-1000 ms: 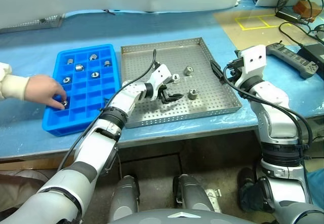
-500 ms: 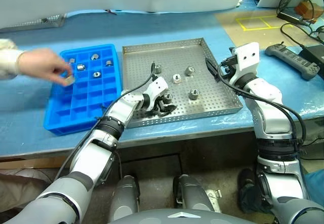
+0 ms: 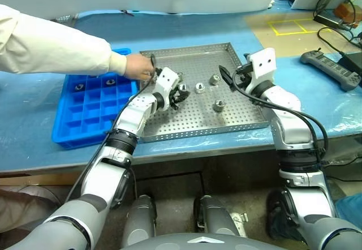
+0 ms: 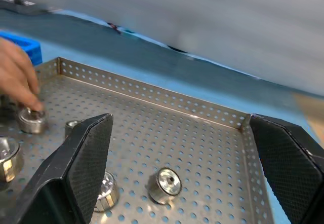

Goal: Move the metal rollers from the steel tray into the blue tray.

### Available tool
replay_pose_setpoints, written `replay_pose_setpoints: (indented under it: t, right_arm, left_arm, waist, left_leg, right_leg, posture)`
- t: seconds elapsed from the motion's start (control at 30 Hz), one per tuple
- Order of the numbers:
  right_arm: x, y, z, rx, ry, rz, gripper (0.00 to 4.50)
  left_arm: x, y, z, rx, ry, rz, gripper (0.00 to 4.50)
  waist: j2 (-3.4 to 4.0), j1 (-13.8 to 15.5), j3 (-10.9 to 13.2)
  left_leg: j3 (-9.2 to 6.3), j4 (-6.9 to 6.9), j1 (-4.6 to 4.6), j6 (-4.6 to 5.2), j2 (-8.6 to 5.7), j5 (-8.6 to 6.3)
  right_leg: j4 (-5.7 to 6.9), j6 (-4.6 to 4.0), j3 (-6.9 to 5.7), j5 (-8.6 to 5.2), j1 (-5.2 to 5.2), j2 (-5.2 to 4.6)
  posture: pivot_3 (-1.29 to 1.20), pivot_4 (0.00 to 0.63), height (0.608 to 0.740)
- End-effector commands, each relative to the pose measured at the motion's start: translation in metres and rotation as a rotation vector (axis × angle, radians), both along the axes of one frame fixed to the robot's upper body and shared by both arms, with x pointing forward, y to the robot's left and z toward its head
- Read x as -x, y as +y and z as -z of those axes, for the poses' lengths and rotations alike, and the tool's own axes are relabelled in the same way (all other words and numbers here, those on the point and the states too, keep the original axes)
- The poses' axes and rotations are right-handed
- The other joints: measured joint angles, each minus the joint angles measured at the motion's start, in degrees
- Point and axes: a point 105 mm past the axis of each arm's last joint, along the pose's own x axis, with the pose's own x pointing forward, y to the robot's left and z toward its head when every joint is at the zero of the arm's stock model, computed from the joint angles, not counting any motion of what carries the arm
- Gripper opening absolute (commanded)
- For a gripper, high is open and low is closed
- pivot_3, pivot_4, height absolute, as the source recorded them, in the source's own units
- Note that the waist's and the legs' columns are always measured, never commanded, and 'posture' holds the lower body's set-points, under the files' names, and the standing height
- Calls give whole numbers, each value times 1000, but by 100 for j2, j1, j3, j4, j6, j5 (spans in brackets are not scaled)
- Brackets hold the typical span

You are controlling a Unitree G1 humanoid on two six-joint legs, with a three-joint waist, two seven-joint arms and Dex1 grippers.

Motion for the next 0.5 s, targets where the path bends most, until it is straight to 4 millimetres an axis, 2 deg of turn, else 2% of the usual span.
replay_pose_setpoints:
  t: [0.03,0.13,0.23,0.33,0.5]
  right_arm:
    - [-4,16,-15,5,-61,-60,4500]
    - [-12,30,-12,10,-56,-109,4500]
    - [-17,44,-13,-9,-53,-160,4500]
    - [-22,59,-7,0,-44,-208,4500]
    - [-29,82,1,-14,-21,-283,4500]
  left_arm:
    - [5,10,-26,83,-69,-55,1709]
    - [10,19,-22,82,-78,-120,1709]
    - [16,31,-30,114,-125,-208,1709]
    - [19,60,-47,168,-238,-428,1709]
    - [35,103,-52,134,-337,-656,1709]
  waist:
    - [0,23,0]
    - [0,57,0]
    - [0,152,0]
    - [0,272,0]
    - [0,423,0]
  left_leg:
    - [-1,0,-2,1,2,0]
    - [-3,-1,-10,6,3,-3]
    - [-5,-1,-25,8,5,-4]
    - [-7,0,-46,8,7,-4]
    - [-12,1,-48,8,10,-4]
  right_leg:
    - [-4,0,-3,0,1,0]
    - [-15,-1,-10,1,0,0]
    - [-20,-2,-14,1,-10,0]
    - [-17,-3,-18,2,-27,0]
    - [-20,-4,-22,3,-27,0]
  posture:
    - [-61,150,740]
    - [-11,150,740]
    - [44,150,740]
    - [84,150,740]
    - [204,150,740]
